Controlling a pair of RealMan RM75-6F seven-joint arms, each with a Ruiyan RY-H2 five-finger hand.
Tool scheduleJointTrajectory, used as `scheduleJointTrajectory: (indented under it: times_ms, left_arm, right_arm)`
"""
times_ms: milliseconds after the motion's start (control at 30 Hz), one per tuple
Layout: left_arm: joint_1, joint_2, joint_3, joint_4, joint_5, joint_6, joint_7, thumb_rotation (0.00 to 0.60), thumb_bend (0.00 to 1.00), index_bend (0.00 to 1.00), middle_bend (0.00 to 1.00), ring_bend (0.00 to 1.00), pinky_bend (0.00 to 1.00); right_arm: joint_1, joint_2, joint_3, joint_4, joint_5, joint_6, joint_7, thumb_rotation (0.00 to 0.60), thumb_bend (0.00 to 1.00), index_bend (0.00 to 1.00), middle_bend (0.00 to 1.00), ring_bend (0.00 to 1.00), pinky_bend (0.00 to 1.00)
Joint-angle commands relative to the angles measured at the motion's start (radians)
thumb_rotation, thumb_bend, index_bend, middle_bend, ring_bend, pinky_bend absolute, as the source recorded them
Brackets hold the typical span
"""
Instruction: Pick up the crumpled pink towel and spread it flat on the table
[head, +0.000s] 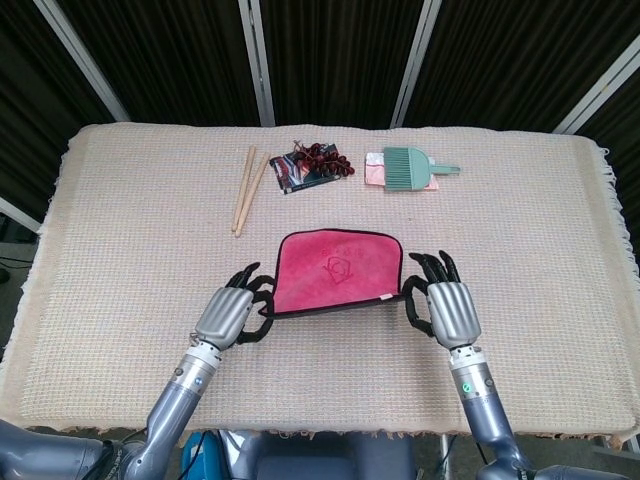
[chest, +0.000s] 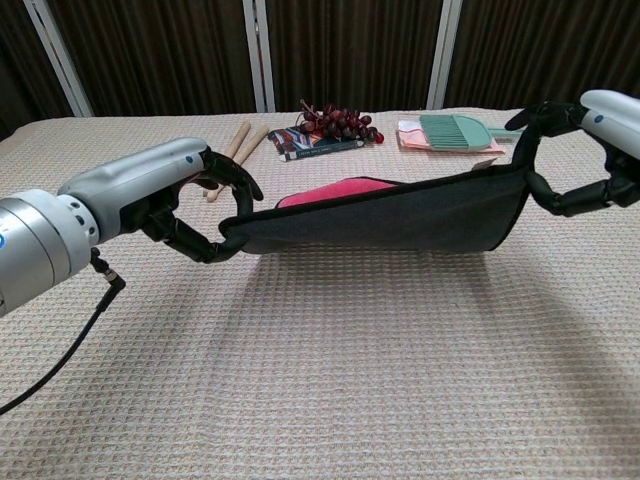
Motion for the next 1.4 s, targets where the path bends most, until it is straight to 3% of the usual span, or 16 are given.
scheduleJointTrajectory:
  times_ms: [33,533,1400]
  left_arm:
    - [0.008,0.004,0.006,-0.006,0.015,0.0,-0.002,0.6,0.52,0.63,0.22,0.01,0.12]
    - [0.046,0.013,0.04,-0.004,0.065,-0.016,-0.002,0.6,0.52,0.63,0.22,0.01,0.12]
    - [0.08,-0.073,0.083,0.056,0.09,-0.063,0.047,0.6,0.5,0.63,0.22,0.01,0.12]
  right_arm:
    - [-0.008,-0.002,-0.008,0.0,-0.007,0.001,-0.006,0.6,0.56,0.54,0.18,0.14,0.02]
    - [-0.053,-0.031,-0.042,0.026,-0.037,-0.001,0.0,0.6,0.56,0.54,0.18,0.14,0.02]
    - [-0.113,-0.051,-0.088,0.078,-0.089,-0.026,0.052,0.6,0.56,0.54,0.18,0.14,0.02]
